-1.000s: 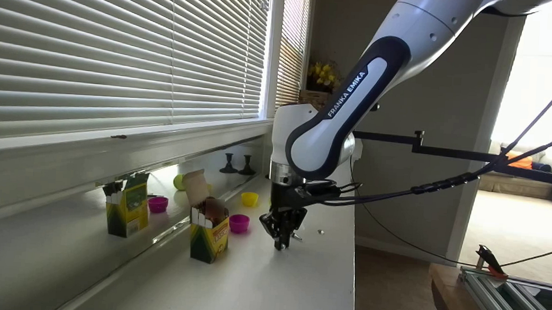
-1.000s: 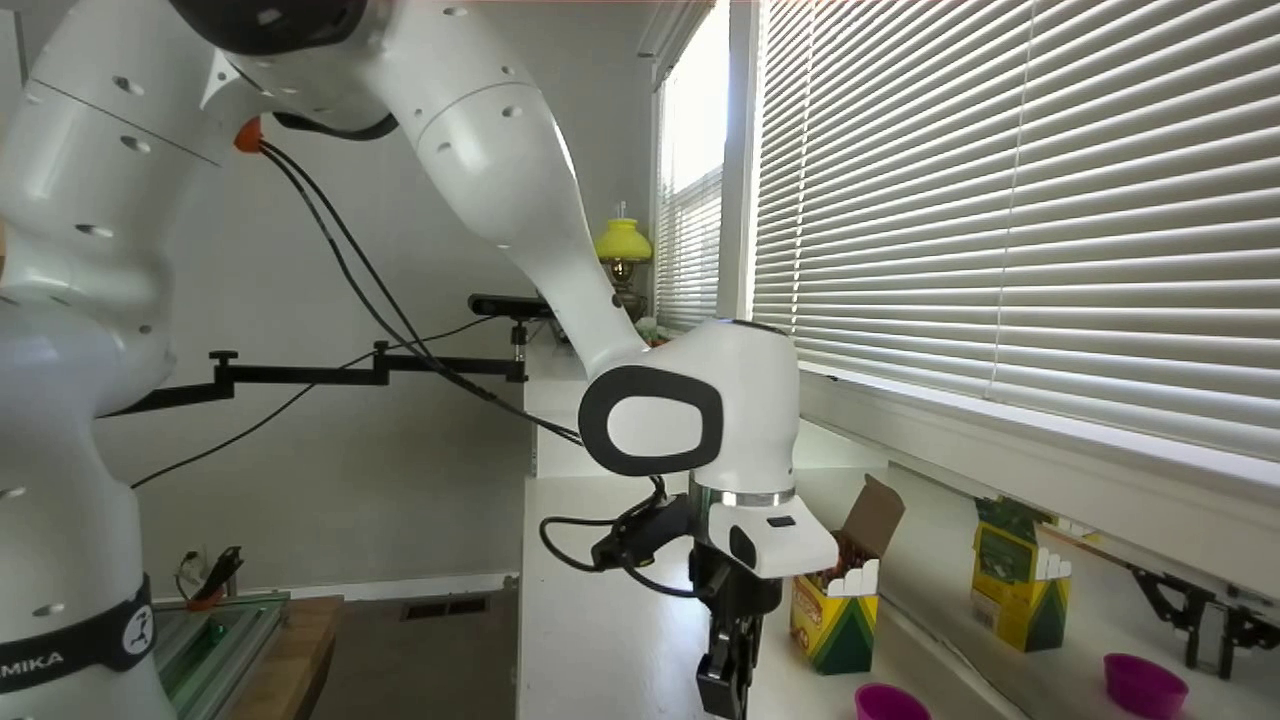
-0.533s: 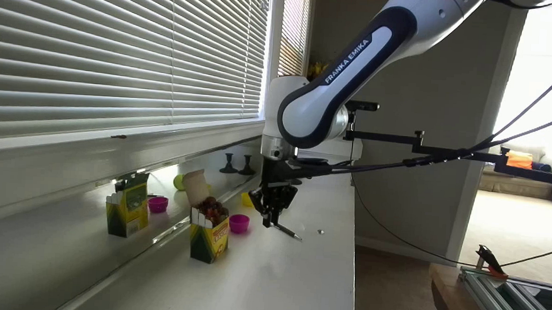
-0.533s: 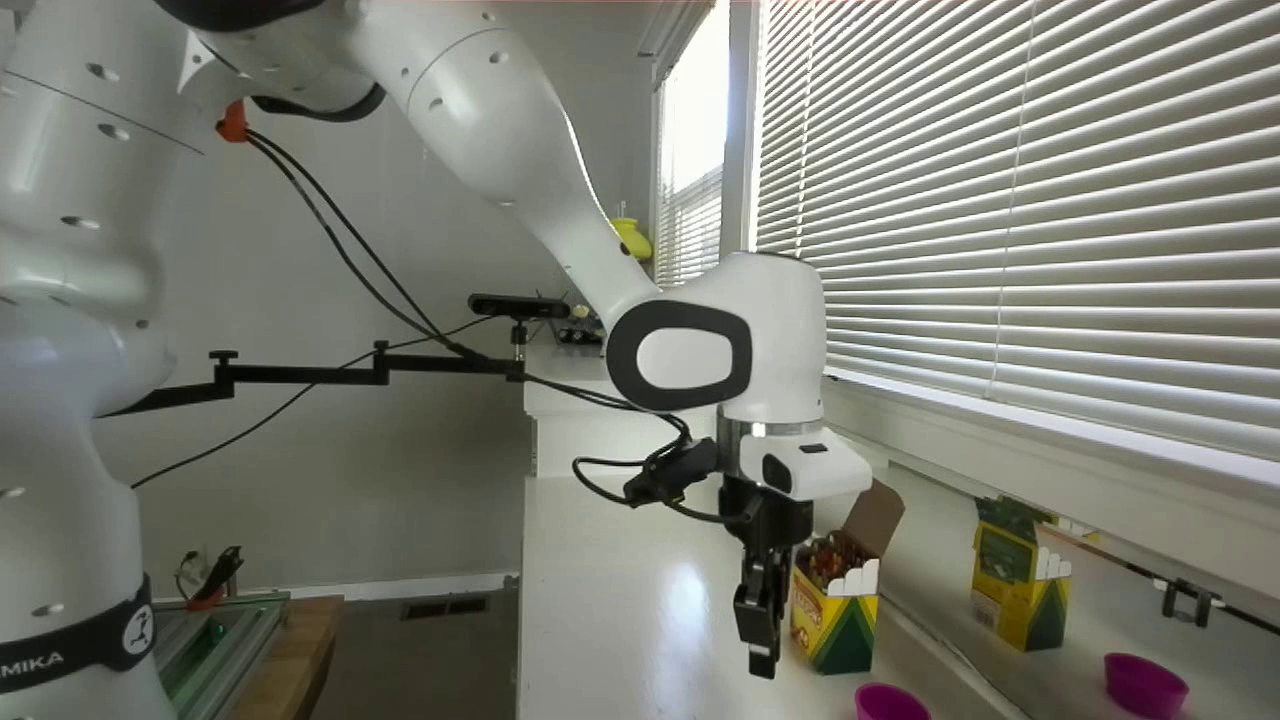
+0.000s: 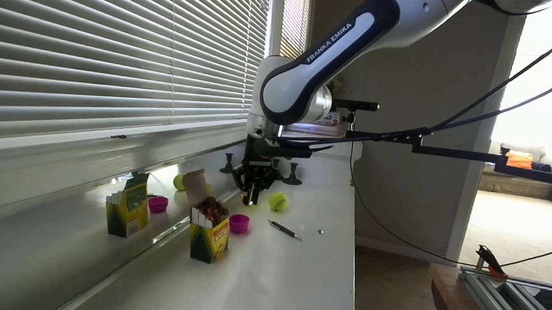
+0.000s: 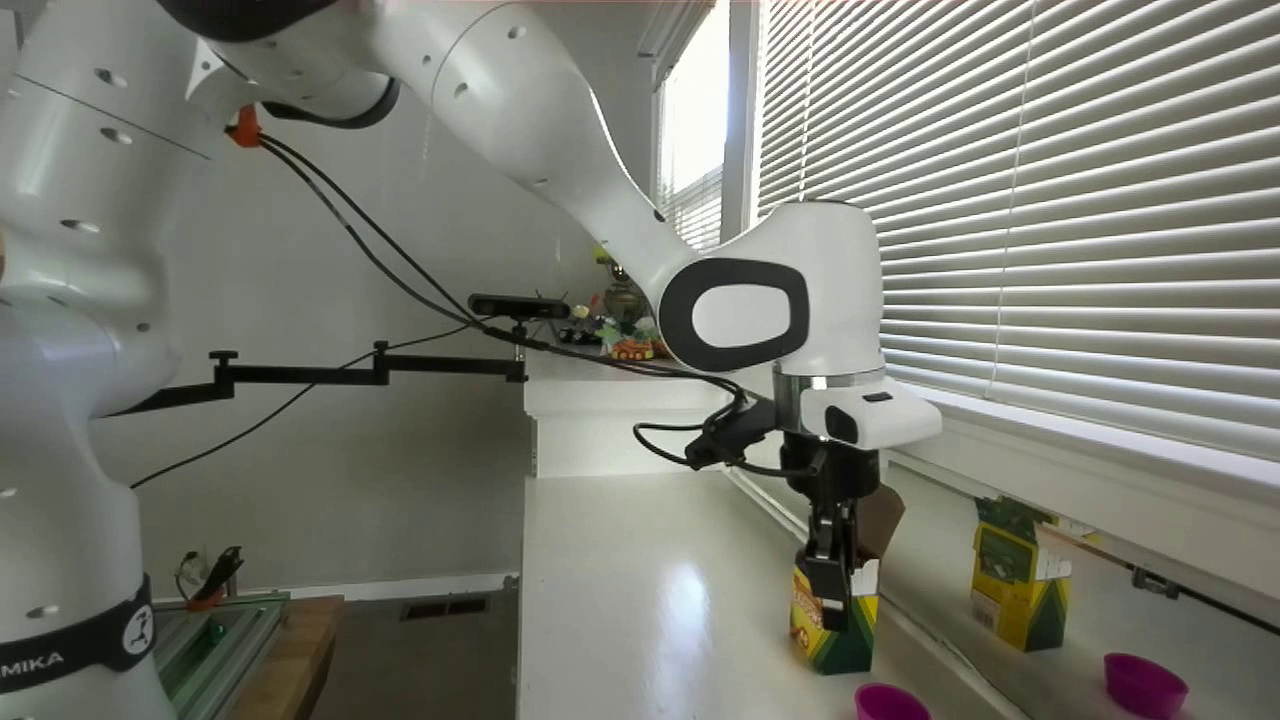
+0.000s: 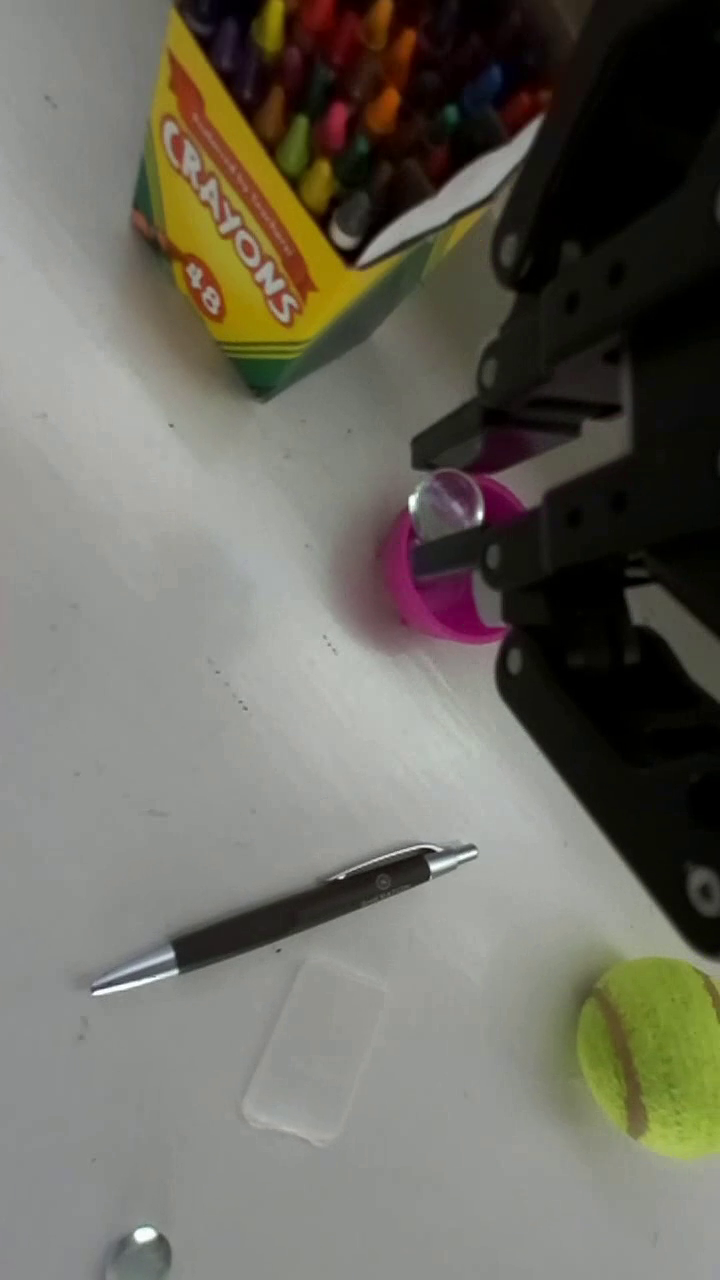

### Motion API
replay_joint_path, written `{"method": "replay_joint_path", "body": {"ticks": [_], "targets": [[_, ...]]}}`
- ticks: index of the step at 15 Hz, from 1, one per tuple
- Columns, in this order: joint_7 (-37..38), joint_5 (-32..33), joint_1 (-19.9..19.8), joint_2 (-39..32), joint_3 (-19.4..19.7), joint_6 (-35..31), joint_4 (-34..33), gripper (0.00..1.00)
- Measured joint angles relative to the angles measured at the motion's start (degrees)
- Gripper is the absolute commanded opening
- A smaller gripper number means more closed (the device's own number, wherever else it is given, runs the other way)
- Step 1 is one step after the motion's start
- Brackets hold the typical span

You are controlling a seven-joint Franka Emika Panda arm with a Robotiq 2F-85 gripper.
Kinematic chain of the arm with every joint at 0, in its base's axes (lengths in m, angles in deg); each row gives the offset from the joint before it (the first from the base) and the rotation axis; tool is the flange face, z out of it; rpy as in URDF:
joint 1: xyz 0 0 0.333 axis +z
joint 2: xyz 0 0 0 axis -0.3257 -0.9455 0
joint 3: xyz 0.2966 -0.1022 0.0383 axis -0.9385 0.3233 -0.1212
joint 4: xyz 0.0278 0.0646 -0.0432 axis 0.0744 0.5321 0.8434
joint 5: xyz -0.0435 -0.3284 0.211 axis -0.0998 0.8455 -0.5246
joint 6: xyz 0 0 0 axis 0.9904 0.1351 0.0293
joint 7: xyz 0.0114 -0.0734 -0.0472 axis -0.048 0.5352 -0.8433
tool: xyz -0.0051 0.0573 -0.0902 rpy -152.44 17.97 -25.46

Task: Pick up one of the small silver objects into the purple cup

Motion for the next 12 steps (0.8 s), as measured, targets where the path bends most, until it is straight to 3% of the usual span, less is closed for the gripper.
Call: {"method": "replay_joint_path", "body": {"ticks": [12], "targets": [[2.77,-2.98,-2.13,-9.76,-0.12,0.1,-9.44,0.07]]}}
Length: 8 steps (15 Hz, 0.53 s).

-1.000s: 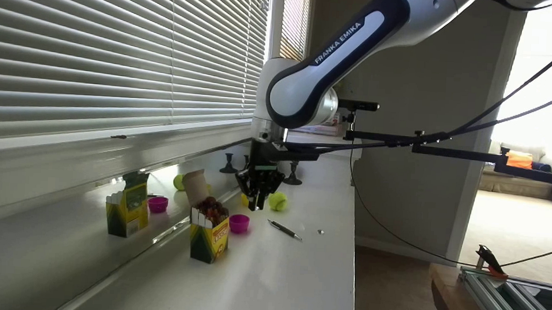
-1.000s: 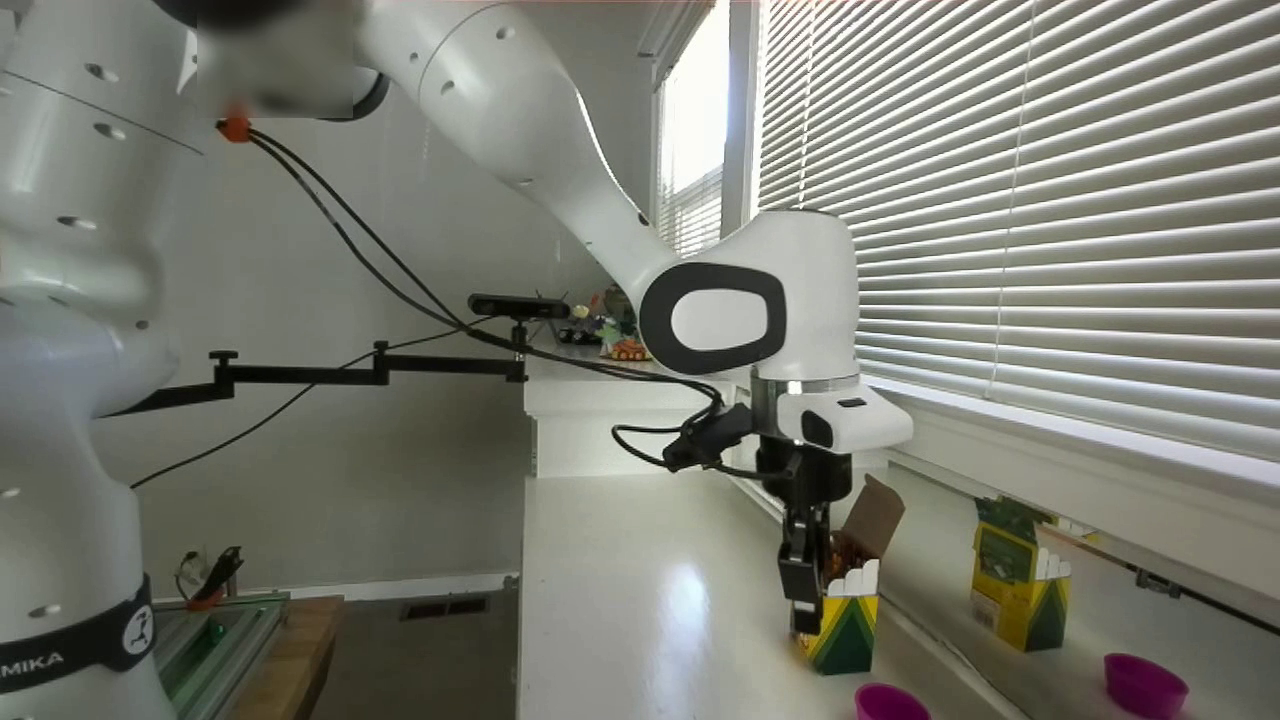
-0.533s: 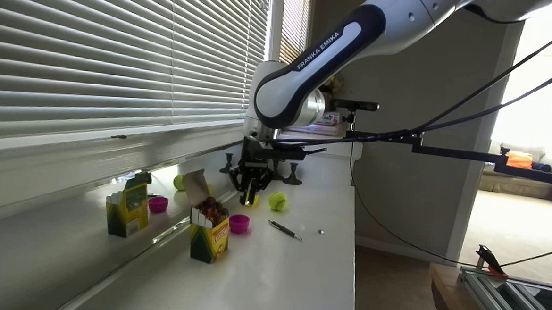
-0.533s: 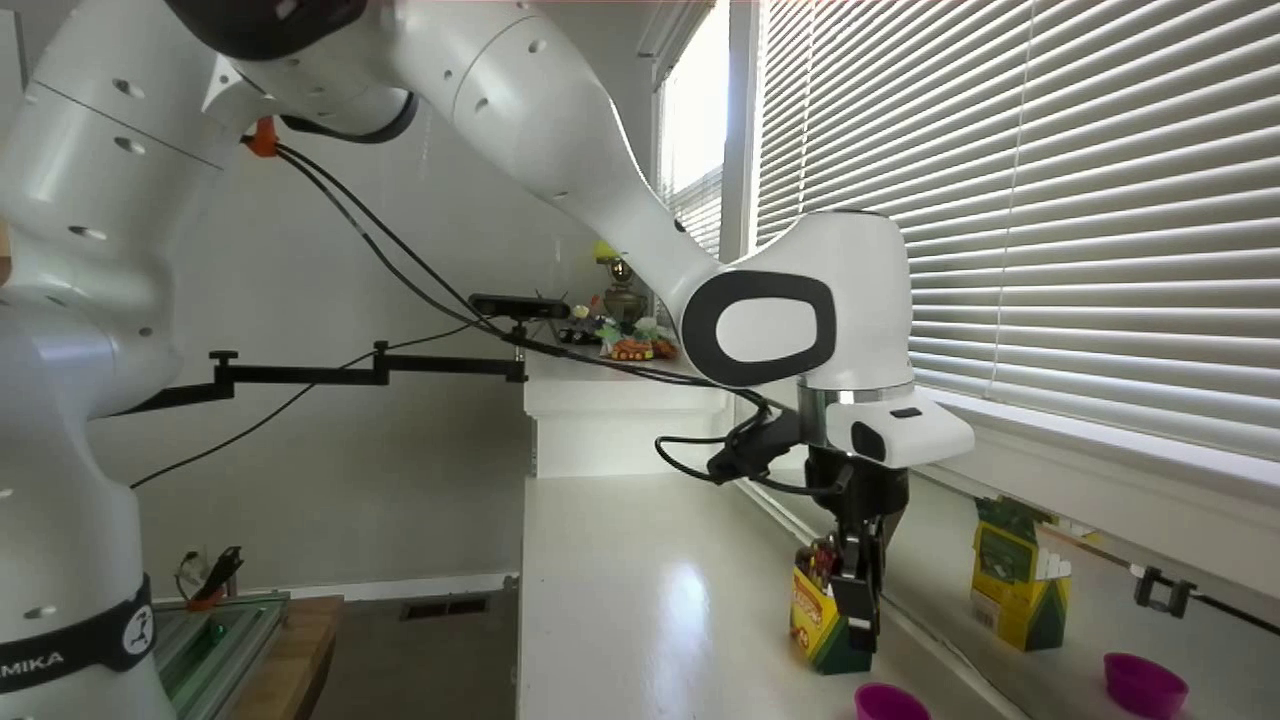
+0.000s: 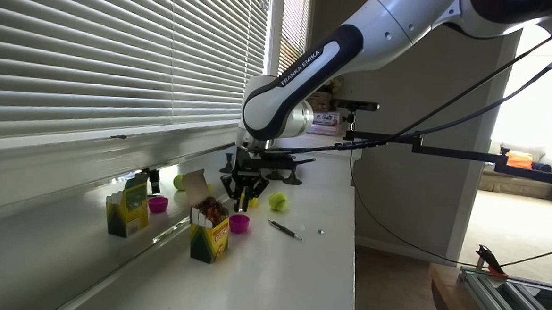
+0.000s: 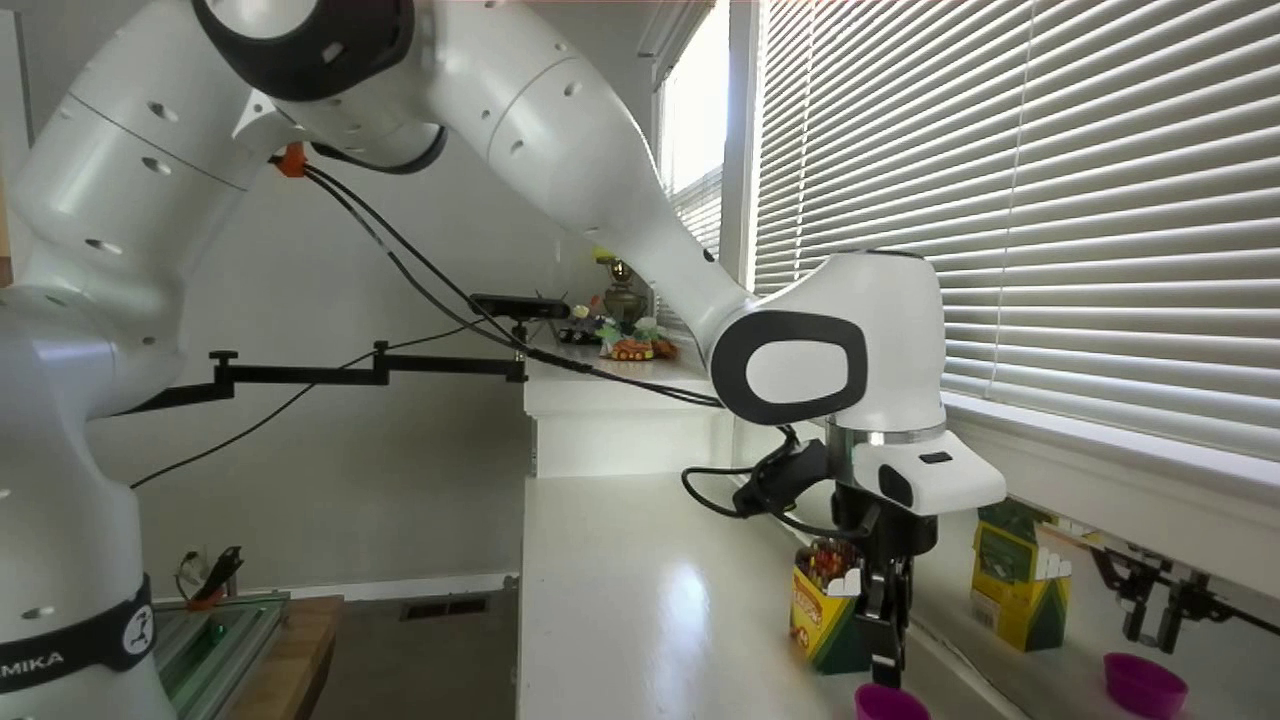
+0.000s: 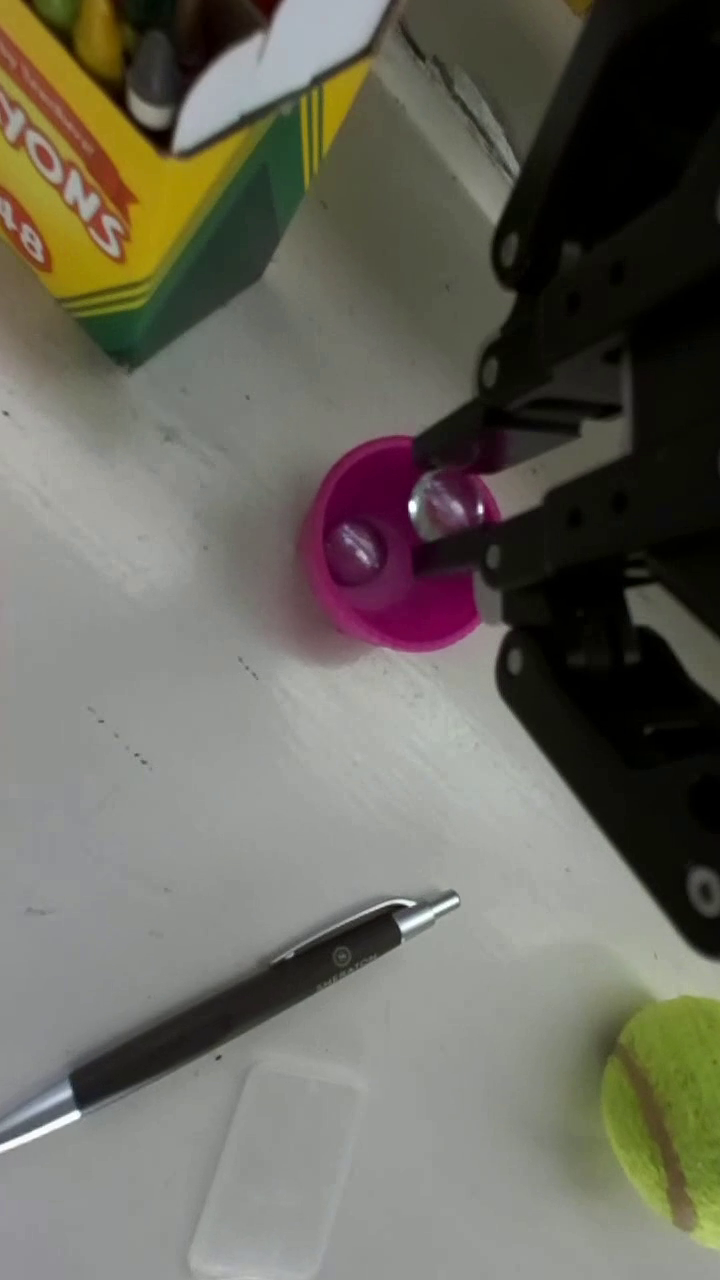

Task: Pick up one of the small silver objects into the purple cup

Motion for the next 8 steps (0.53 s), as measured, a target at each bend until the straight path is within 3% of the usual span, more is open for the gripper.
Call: {"method": "replay_joint_path", "body": {"ticks": [2,4,6,8], "targets": [[0.32,-0.02,-0.03,-1.02,0.0,0.0,-0.89,0.11],[0.6,-0.02,-0.07,-1.87,0.0,0.0,-1.68,0.08],[0.92,-0.04,-0.12,-2.57,0.0,0.0,-2.28,0.48],[1.25,-0.04,-0.13,-3.05,0.01,0.14,-2.67,0.61]]}}
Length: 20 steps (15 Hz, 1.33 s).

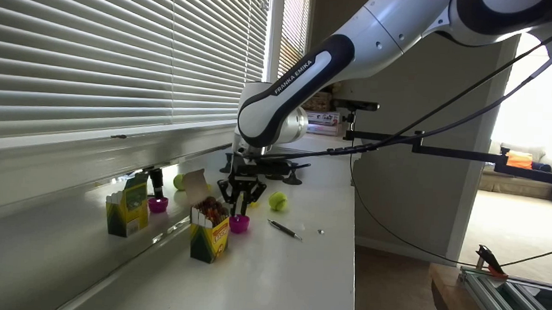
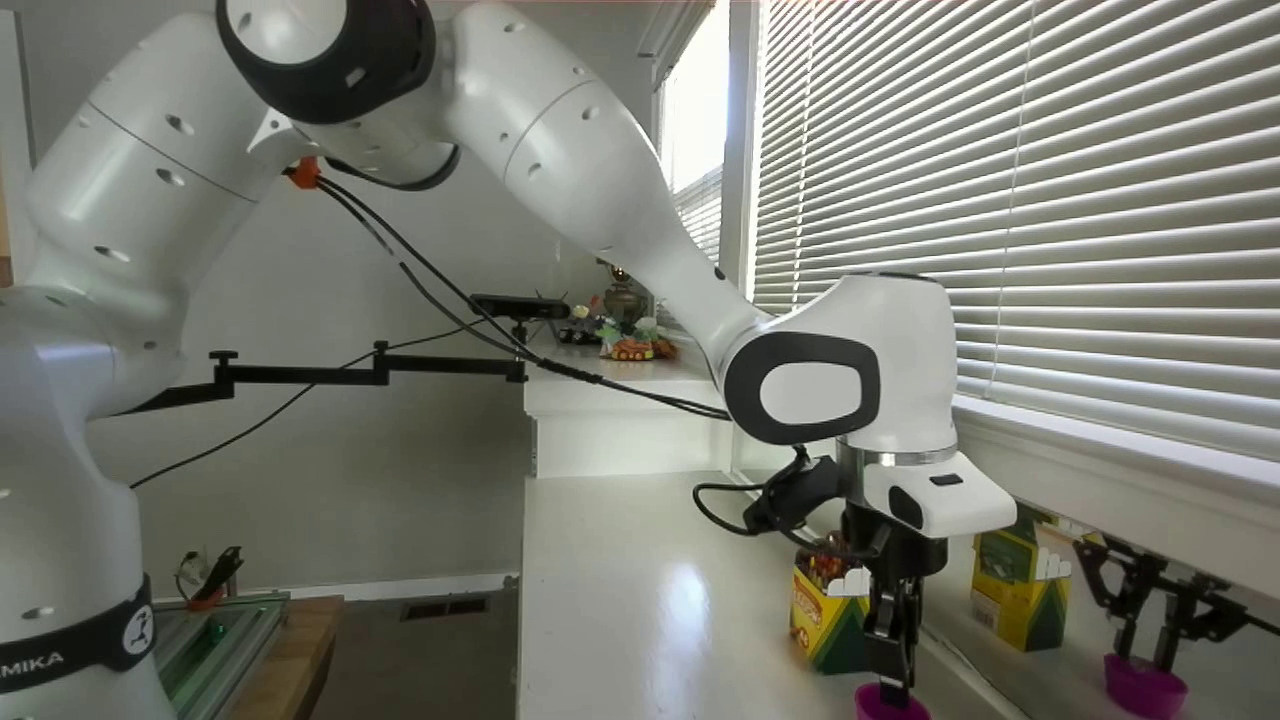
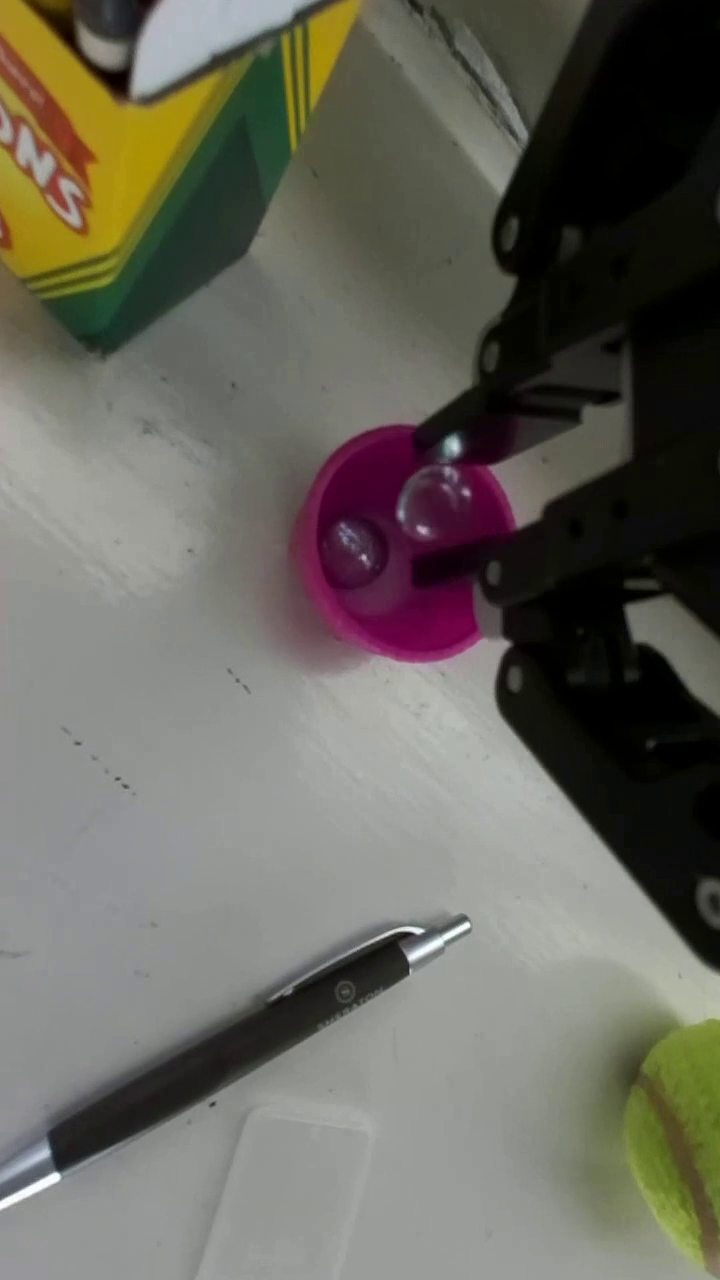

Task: Pick up one of the small silver objects into the purple cup

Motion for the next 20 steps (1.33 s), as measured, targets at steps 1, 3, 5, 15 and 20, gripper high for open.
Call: {"method": "replay_joint_path", "body": {"ticks": [1,3,5,15,20], "targets": [[0.12,0.0,0.0,-0.12,0.0,0.13,-0.18,0.68],[0.16,0.0,0.0,-0.08,0.02,0.52,-0.31,0.82],[0.16,0.01,0.02,0.14,0.08,0.74,-0.31,0.96],[-2.43,6.46,0.33,9.91,1.07,9.23,4.29,1.0],[-11.99,10.42,0.37,18.84,0.41,11.0,13.14,1.0]]}}
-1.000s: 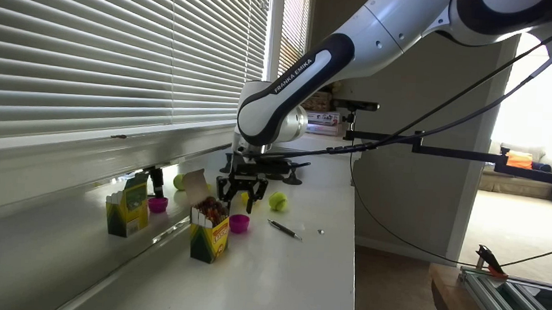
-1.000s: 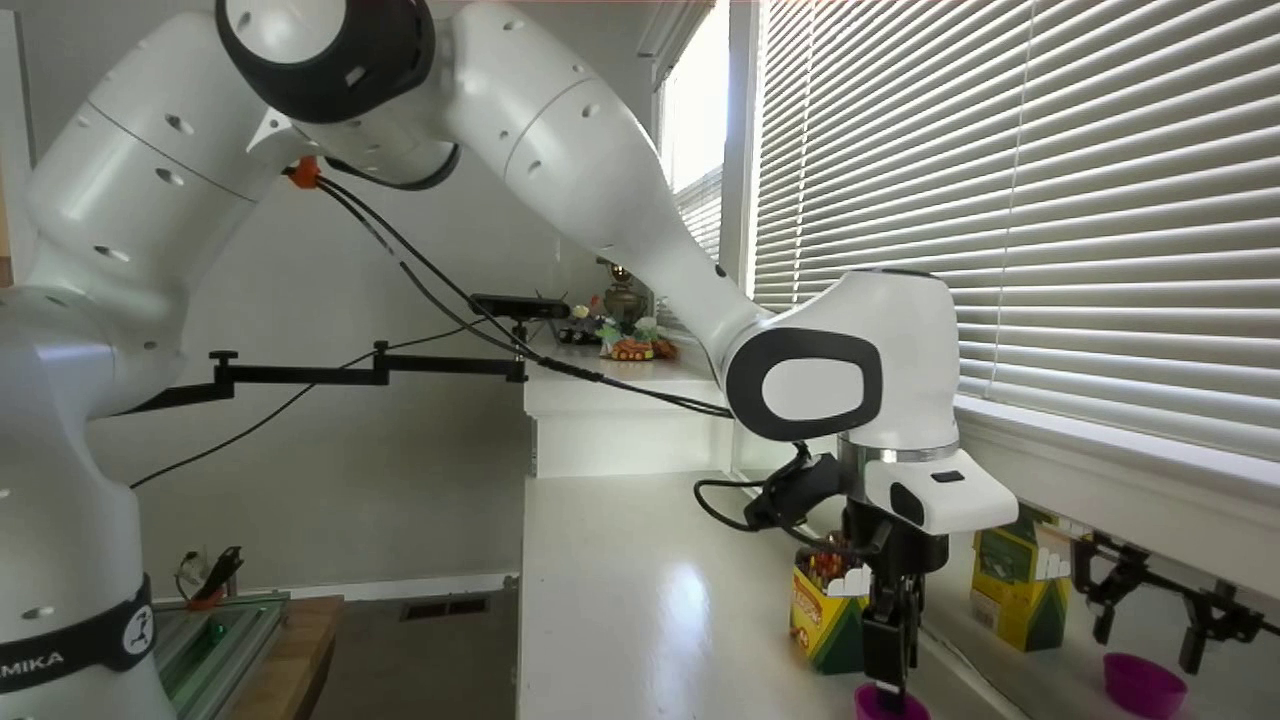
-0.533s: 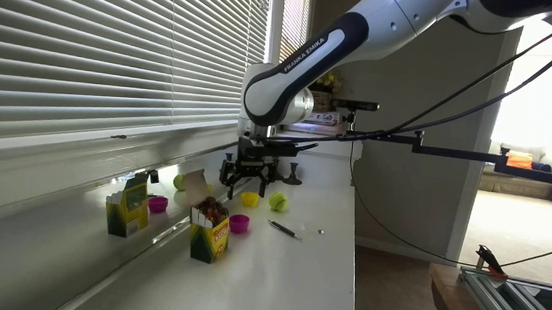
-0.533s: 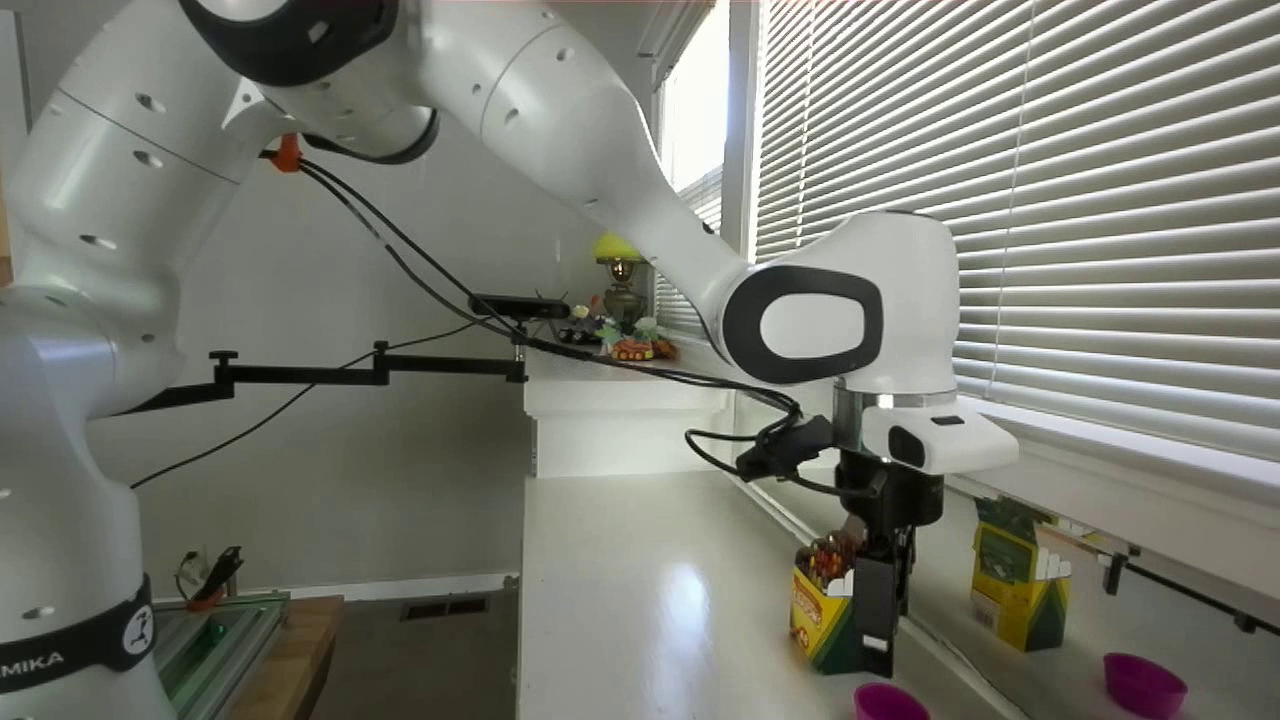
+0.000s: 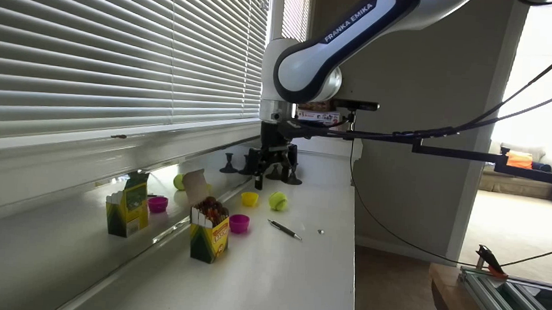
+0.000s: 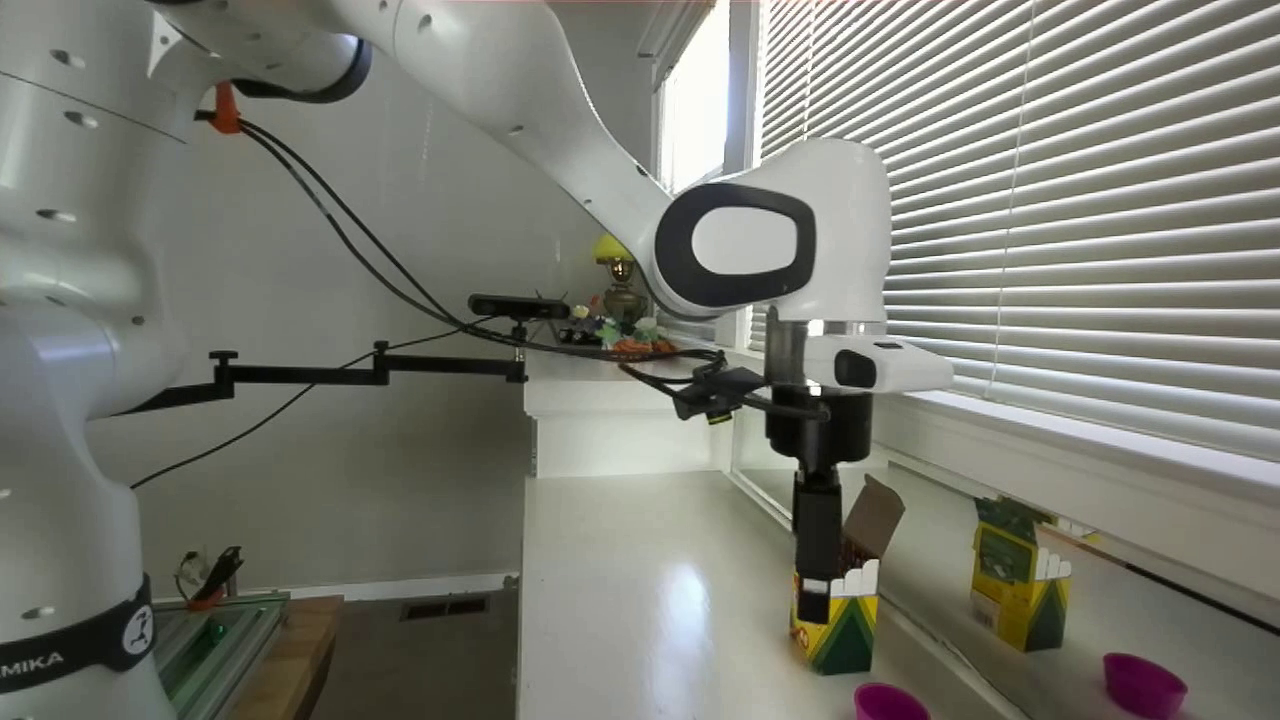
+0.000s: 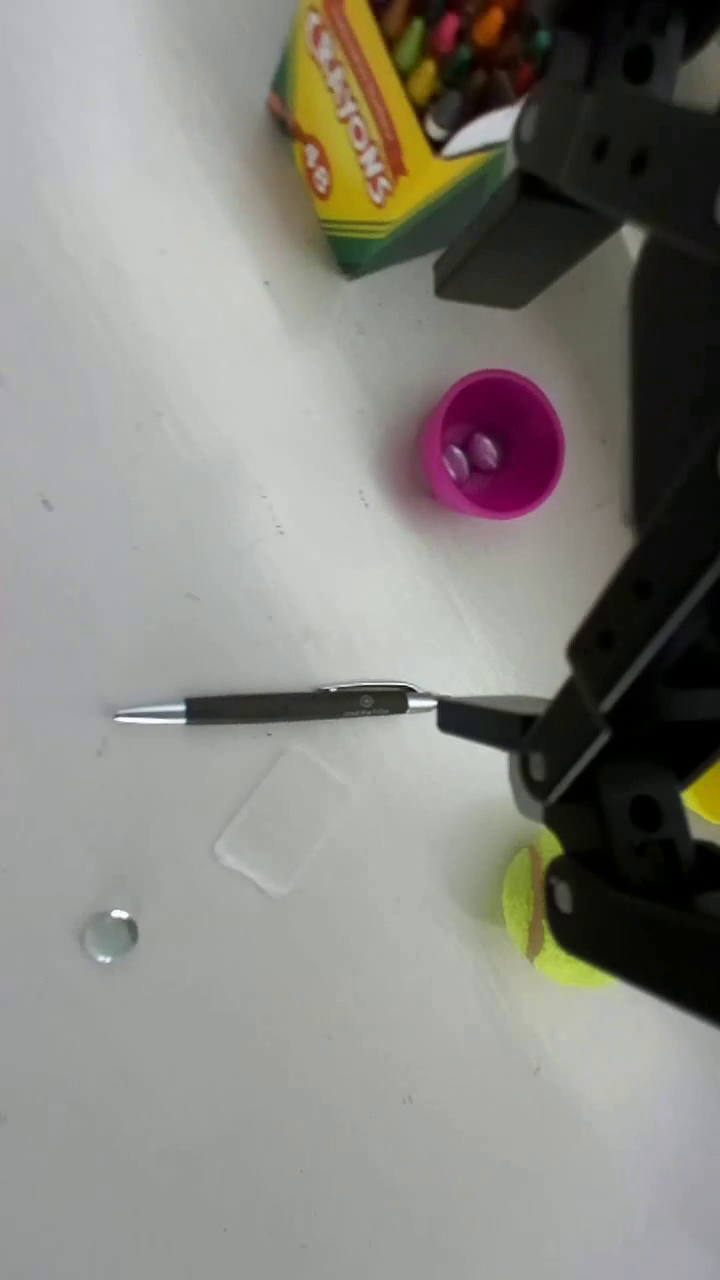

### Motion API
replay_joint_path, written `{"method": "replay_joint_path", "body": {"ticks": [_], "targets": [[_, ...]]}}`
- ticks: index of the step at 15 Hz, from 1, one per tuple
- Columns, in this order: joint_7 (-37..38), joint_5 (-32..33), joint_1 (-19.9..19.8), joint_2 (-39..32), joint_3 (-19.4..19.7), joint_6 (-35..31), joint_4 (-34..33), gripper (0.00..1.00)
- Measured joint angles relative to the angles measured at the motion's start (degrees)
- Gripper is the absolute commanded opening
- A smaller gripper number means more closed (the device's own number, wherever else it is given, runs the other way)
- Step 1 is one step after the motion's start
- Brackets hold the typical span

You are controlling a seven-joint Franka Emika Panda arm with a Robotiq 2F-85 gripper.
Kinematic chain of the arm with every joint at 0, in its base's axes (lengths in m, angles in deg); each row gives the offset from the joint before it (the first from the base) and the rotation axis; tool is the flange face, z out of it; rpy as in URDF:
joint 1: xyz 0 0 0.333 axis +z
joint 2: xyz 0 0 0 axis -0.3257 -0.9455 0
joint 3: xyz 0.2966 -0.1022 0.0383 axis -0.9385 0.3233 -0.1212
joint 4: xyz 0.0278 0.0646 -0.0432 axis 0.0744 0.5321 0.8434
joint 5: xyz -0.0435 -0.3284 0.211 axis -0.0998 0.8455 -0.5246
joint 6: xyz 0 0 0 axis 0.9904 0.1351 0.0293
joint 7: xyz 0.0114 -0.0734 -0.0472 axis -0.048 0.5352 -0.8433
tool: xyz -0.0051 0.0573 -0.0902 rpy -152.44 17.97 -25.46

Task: Pick up one of the small silver objects into the purple cup

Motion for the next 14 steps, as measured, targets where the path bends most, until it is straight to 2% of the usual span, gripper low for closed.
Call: {"method": "replay_joint_path", "body": {"ticks": [2,4,14], "targets": [[-4.6,0.01,-0.14,3.51,-0.56,0.01,4.0,1.0],[-6.07,0.01,-0.17,5.53,-0.78,0.01,6.14,1.0],[-6.4,0.02,-0.22,6.12,-0.91,0.01,6.97,1.0]]}}
